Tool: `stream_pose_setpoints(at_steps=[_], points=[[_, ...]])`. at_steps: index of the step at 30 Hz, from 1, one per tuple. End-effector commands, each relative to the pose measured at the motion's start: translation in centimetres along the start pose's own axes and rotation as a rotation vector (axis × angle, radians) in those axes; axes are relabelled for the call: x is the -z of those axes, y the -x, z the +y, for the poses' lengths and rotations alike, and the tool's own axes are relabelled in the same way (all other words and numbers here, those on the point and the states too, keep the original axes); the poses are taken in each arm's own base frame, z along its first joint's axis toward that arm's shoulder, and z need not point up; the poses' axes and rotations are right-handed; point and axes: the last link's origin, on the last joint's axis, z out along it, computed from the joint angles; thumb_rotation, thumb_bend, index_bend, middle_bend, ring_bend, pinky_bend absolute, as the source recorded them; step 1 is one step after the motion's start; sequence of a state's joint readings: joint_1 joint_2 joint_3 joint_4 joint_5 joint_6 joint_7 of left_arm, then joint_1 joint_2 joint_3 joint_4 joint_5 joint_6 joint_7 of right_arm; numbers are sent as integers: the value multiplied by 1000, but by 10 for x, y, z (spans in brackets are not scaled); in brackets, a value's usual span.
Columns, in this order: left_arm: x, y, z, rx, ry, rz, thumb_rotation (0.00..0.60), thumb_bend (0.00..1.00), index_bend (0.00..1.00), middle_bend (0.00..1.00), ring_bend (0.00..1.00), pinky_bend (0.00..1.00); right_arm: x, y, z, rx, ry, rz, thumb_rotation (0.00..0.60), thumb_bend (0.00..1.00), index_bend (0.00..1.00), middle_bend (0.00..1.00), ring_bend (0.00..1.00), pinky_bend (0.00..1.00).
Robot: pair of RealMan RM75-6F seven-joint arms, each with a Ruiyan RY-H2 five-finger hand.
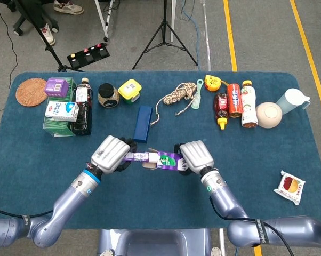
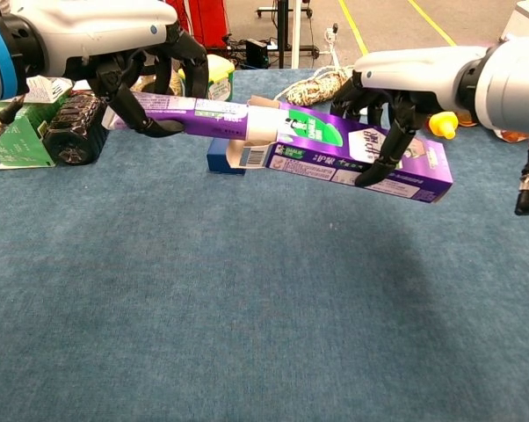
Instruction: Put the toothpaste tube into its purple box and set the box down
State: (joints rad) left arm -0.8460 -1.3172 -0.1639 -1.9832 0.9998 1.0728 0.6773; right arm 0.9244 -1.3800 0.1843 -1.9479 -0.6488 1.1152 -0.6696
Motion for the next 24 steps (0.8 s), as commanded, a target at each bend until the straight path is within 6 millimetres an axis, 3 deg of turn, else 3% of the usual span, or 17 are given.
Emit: stream_pose_setpoints(at_steps=[1,24], points=[[0,1,2,4,3,-3,600,368,538,400,470,673,-1,1,-1,-5,0,0,600,412,445,467,483,540],[0,2,3,-36,-17,-10,600,371,538,400,470,673,-5,-1,5,15,13,17,600,412,446,467,483,540]])
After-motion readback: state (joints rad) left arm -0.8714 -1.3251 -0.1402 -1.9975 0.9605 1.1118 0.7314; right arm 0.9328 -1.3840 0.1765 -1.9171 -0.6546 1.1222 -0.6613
